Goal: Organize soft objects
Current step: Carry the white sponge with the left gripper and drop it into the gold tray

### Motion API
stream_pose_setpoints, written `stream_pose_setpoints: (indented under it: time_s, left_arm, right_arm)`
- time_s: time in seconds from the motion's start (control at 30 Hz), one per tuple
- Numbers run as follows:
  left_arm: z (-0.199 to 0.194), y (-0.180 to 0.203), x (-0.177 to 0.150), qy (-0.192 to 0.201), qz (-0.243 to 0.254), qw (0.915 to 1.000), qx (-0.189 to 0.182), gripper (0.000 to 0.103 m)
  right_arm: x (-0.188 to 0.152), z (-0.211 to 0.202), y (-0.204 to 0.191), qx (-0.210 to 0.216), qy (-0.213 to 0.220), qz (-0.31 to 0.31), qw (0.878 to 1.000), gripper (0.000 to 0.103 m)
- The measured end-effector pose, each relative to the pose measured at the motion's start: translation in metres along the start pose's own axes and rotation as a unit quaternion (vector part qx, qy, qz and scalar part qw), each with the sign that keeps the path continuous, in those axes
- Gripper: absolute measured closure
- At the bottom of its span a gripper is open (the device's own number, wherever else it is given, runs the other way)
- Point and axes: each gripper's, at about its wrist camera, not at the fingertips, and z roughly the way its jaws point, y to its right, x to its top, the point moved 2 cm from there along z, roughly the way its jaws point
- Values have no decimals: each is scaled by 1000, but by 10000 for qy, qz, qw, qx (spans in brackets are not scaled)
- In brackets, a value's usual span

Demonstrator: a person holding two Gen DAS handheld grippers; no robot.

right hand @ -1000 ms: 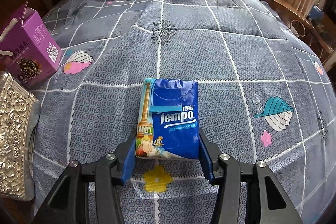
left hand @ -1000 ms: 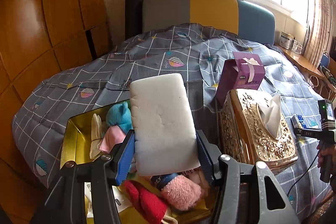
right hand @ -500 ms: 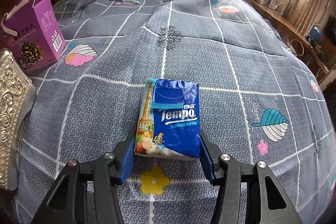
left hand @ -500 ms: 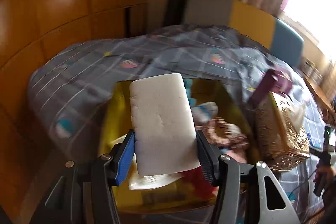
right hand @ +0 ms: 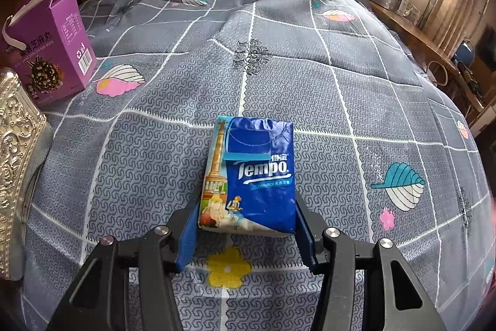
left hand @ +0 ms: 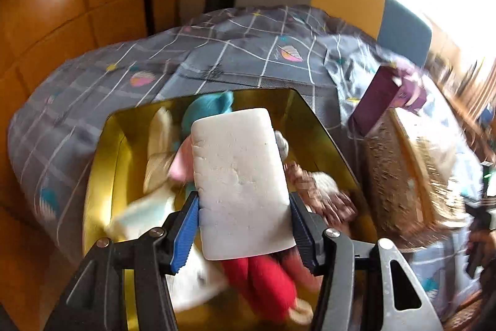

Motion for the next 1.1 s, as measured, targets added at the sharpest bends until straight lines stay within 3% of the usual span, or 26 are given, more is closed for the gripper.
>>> stream_pose_setpoints:
  time_s: [0.1, 0.17, 0.23, 0.37, 0.57, 0.77, 1.1]
  left_arm:
    - [31, 6, 13, -238, 94, 9997, 44, 47]
    - [56, 11, 21, -537, 173, 9984, -37, 46]
    - [65, 14, 28, -574, 104, 9981, -209, 43]
    - [65, 19, 30, -572, 123, 9982, -133, 37]
    - [52, 12, 21, -401, -21, 9988, 263, 34]
    - [14, 4, 10, 136, -102, 9974, 696, 34]
    - [-59, 7, 5, 1049, 187, 9892, 1007, 34]
  right_arm:
    - [1, 0, -1, -18, 0, -6, 10000, 49]
    - [0, 0, -1, -18, 12, -11, 10000, 49]
    - [1, 1, -1, -20, 20, -20, 10000, 49]
    - [2, 2, -1, -25, 34, -39, 10000, 49]
    - [3, 3, 0, -24, 40, -30, 10000, 49]
    - [3, 3, -1, -31, 53, -33, 10000, 49]
    - [1, 1, -2, -80, 125, -74, 9999, 49]
